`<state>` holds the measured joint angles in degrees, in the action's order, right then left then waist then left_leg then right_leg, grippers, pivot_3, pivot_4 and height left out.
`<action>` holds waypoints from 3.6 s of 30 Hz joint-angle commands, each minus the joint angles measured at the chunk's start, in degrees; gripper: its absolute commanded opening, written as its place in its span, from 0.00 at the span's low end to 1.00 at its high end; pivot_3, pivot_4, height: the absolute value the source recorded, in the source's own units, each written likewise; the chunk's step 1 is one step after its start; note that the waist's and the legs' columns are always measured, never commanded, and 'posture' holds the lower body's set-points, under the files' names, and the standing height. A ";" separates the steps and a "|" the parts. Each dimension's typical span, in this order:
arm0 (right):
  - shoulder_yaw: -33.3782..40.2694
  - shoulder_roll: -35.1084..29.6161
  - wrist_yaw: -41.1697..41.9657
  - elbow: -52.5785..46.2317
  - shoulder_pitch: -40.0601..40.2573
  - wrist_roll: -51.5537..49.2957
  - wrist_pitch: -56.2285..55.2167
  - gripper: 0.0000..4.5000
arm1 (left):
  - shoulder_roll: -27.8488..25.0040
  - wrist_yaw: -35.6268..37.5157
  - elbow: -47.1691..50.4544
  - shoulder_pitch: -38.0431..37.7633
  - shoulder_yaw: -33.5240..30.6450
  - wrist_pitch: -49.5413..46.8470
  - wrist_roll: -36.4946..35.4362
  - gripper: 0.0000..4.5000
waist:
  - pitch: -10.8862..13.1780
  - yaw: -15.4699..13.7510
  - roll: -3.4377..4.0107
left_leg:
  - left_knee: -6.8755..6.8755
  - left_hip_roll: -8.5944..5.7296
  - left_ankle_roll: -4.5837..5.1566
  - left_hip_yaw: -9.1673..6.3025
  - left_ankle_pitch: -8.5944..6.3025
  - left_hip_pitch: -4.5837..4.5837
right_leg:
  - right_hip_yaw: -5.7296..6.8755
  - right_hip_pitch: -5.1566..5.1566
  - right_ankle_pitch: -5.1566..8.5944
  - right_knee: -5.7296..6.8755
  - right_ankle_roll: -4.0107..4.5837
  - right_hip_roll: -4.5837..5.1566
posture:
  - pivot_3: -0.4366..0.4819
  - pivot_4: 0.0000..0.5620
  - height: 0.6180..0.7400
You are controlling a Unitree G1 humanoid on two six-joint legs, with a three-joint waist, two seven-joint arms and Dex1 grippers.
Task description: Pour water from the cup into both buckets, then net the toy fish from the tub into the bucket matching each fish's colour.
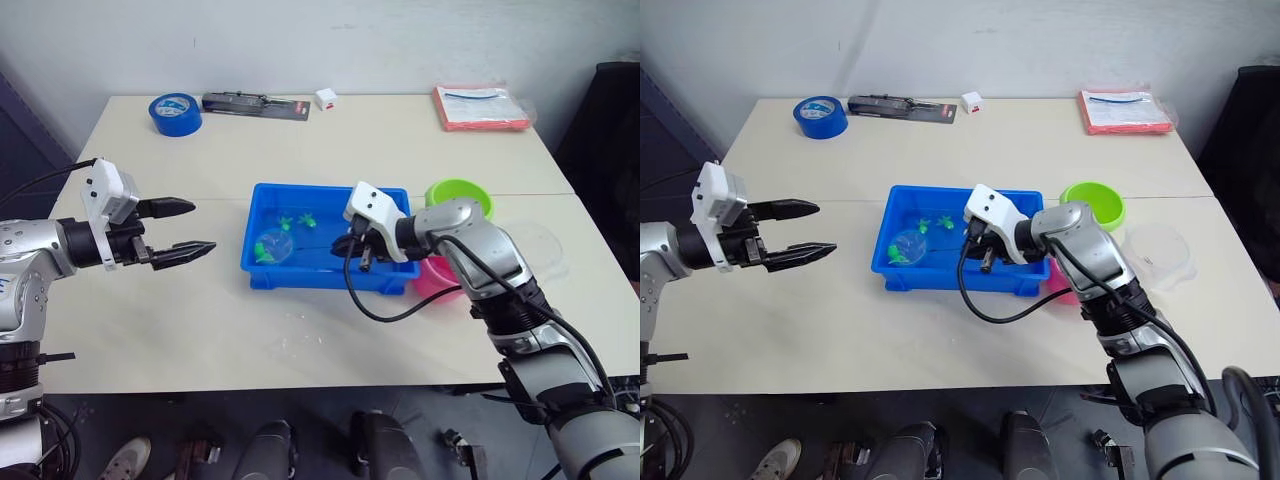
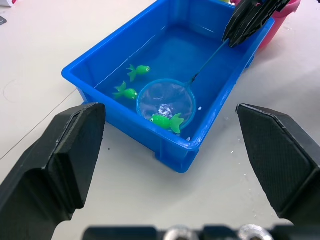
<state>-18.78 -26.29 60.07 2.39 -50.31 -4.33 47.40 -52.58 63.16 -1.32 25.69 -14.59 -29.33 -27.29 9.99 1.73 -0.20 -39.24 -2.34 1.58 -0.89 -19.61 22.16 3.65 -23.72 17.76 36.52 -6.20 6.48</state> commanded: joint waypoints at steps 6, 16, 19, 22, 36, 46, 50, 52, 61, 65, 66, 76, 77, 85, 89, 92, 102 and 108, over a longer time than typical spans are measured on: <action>2.85 -2.64 -0.48 -0.82 1.15 -3.80 2.68 0.18 | -0.74 0.44 0.03 1.38 -0.19 0.64 -0.30 1.00 | 0.00 -0.08 0.00 | 0.00 0.00 0.00 0.00 0.00 0.00 | 0.00 0.01 0.00 -0.01 0.00 0.01 | 0.48 0.27 0.98; 8.50 -7.05 -1.49 -2.19 1.20 -8.01 4.02 0.18 | -0.25 1.71 -1.69 4.13 2.06 1.19 -0.33 1.00 | 0.00 -0.15 0.00 | 0.00 -0.02 0.00 0.00 0.00 0.01 | 0.00 0.01 0.00 -0.02 0.00 0.03 | 0.48 0.27 0.98; 9.80 -9.62 -1.01 -4.01 1.94 -9.28 4.37 0.18 | 0.40 2.50 -2.98 5.66 3.30 2.19 0.16 1.00 | 0.00 -0.14 0.00 | -0.01 -0.02 0.01 0.01 0.00 0.01 | -0.01 0.01 0.00 -0.03 0.00 0.04 | 0.48 0.27 0.98; 12.34 -12.59 -0.90 -6.64 3.20 -11.15 5.41 0.18 | 1.70 3.05 -4.51 7.85 4.91 3.48 0.67 1.00 | 0.00 -0.25 0.00 | -0.01 -0.02 0.01 0.01 0.00 0.02 | 0.01 0.01 0.00 -0.04 0.00 0.03 | 0.48 0.27 0.98; 32.97 -28.99 -6.08 -13.62 13.19 -17.95 11.79 0.18 | 9.28 5.98 -16.22 19.01 10.98 10.39 3.88 1.00 | 0.00 -1.66 0.00 | -0.05 0.01 0.03 0.27 0.00 0.05 | 0.02 0.04 0.00 -0.22 0.00 0.01 | 0.48 0.27 0.98; 40.47 -32.58 -16.14 -13.28 26.38 -11.58 3.59 0.18 | 13.35 8.68 -24.50 25.30 13.20 14.65 6.57 1.00 | 0.00 -1.80 0.00 | -0.05 -0.08 0.15 0.43 0.04 0.06 | 0.10 0.03 0.00 -0.22 -0.01 -0.02 | 0.48 0.27 0.98; 42.66 -33.79 -17.79 -15.96 33.45 -9.15 -0.01 0.18 | 13.90 9.36 -26.22 26.24 13.28 15.59 7.37 1.00 | 0.00 -1.82 0.00 | -0.05 -0.08 0.18 0.46 0.05 0.06 | 0.14 0.03 0.00 -0.20 -0.01 -0.04 | 0.48 0.27 0.98; 43.47 -33.52 -19.11 -17.53 35.36 -8.10 -2.23 0.18 | 14.09 9.73 -26.88 26.56 13.33 15.96 7.72 1.00 | 0.00 -1.73 0.00 | -0.05 -0.07 0.18 0.50 0.06 0.04 | 0.16 0.02 0.00 -0.19 -0.01 -0.04 | 0.48 0.27 0.98; 39.18 -33.94 -26.06 -21.30 39.30 2.22 -15.34 0.18 | 15.30 10.87 -29.15 28.02 13.58 17.08 8.66 1.00 | 0.00 -1.98 0.00 | -0.06 -0.09 0.19 0.54 0.06 0.02 | 0.15 0.03 -0.01 -0.19 -0.01 -0.06 | 0.48 0.27 0.98; 37.98 -34.89 -28.01 -20.98 41.35 7.70 -19.73 0.18 | 15.52 11.10 -29.53 28.26 13.46 17.26 8.99 1.00 | 0.00 -2.05 0.00 | -0.07 -0.12 0.20 0.55 0.06 0.03 | 0.14 0.03 -0.01 -0.20 -0.01 -0.06 | 0.48 0.27 0.98; 37.85 -34.91 -28.29 -20.90 41.78 8.71 -20.48 0.18 | 15.56 11.17 -29.63 28.31 13.44 17.31 9.05 1.00 | 0.00 -2.05 0.00 | -0.07 -0.12 0.21 0.56 0.07 0.03 | 0.14 0.03 -0.01 -0.19 -0.01 -0.06 | 0.48 0.27 0.98; 34.47 -36.30 -31.08 -20.45 45.49 20.99 -29.17 0.18 | 15.71 11.37 -30.21 28.78 13.30 17.37 9.47 1.00 | 0.00 -1.86 0.00 | -0.07 -0.09 0.21 0.56 0.07 0.02 | 0.12 0.02 0.00 -0.16 -0.01 -0.09 | 0.48 0.27 0.98; 34.09 -36.42 -31.13 -20.22 45.57 21.91 -29.94 0.18 | 15.71 11.38 -30.12 28.74 13.28 17.31 9.44 1.00 | 0.00 -1.85 0.00 | -0.07 -0.10 0.21 0.56 0.07 0.02 | 0.12 0.02 -0.01 -0.17 -0.01 -0.09 | 0.48 0.27 0.98; 30.78 -37.22 -32.01 -17.50 43.96 28.02 -35.26 0.18 | 15.36 11.29 -29.09 27.97 13.05 16.84 9.22 1.00 | 0.00 -1.82 0.00 | -0.09 -0.11 0.21 0.57 0.07 0.02 | 0.12 0.03 0.00 -0.16 -0.01 -0.09 | 0.48 0.27 0.98; 30.37 -37.07 -32.18 -16.12 42.63 29.65 -37.09 0.18 | 14.91 11.16 -28.38 27.32 12.78 16.51 9.10 1.00 | 0.00 -1.74 0.00 | -0.09 -0.10 0.21 0.57 0.07 0.01 | 0.12 0.03 0.00 -0.16 -0.01 -0.10 | 0.48 0.27 0.98; 31.20 -35.91 -31.02 -16.61 40.34 27.75 -36.33 0.18 | 14.63 11.15 -28.00 26.97 12.63 16.32 9.02 1.00 | 0.00 -1.70 0.00 | -0.09 -0.10 0.21 0.57 0.07 0.02 | 0.11 0.02 -0.01 -0.16 -0.01 -0.10 | 0.48 0.27 0.98; 32.30 -30.49 -10.69 -24.84 23.49 -3.24 -7.03 0.18 | 12.45 11.03 -25.54 25.07 11.35 14.34 8.42 1.00 | 0.00 -1.68 0.00 | -0.17 -0.02 0.21 0.45 0.07 0.02 | 0.20 0.05 -0.01 -0.12 -0.01 -0.14 | 0.48 0.27 0.98; 27.56 -30.32 -5.86 -24.86 16.22 -16.15 14.47 0.18 | 11.86 9.67 -21.83 22.35 10.16 12.73 7.59 1.00 | 0.00 -1.74 0.00 | -0.40 -0.08 0.27 0.20 0.03 0.10 | -0.04 0.18 0.00 -0.10 -0.01 0.03 | 0.48 0.27 0.98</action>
<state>9.06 -55.93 52.75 -20.79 -33.02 -16.88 57.15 -39.70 73.22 -26.00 48.15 -2.41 -16.29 -18.13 9.99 -0.01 -0.20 -39.66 -2.42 1.84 -0.76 -19.58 22.29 3.60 -23.54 17.76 36.41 -6.21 6.54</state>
